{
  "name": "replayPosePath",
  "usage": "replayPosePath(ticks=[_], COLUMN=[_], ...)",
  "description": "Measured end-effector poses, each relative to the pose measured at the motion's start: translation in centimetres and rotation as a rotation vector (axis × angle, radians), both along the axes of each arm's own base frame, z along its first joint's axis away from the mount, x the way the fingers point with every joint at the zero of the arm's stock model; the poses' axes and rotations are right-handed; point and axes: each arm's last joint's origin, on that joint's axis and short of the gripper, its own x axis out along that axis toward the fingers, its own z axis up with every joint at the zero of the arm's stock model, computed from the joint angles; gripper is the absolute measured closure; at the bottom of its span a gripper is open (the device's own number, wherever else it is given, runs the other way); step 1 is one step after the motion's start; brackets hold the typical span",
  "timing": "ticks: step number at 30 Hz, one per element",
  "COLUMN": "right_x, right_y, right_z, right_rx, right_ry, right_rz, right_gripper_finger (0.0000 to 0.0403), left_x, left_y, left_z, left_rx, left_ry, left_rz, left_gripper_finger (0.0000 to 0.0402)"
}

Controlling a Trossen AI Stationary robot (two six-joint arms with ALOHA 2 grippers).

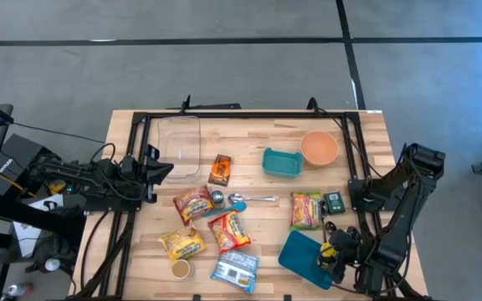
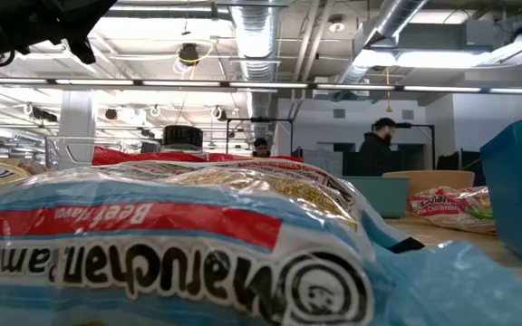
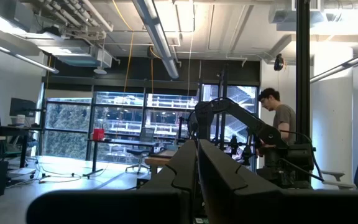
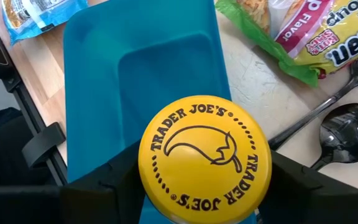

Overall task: Pick & Place Food Item
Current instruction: Put the yellow seasoning bottle into the blue bin

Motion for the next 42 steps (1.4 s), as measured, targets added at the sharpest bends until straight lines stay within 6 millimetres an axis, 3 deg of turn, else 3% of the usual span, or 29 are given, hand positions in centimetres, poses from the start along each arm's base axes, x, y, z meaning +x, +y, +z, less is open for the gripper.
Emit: replayPosePath(ticks=[42], right_x=[0.08], right_y=[0.34], right_z=[0.05], right_rx=[0.039], right_ry=[0.001], right_rz=[0.009], right_gripper_finger=[0.0168], left_x=[0.00], left_y=[0.00], left_z=[0.02], left_rx=[0.000], left_ry=[-0.001], left_rz=[0.000], left_gripper_finger=[0.0389])
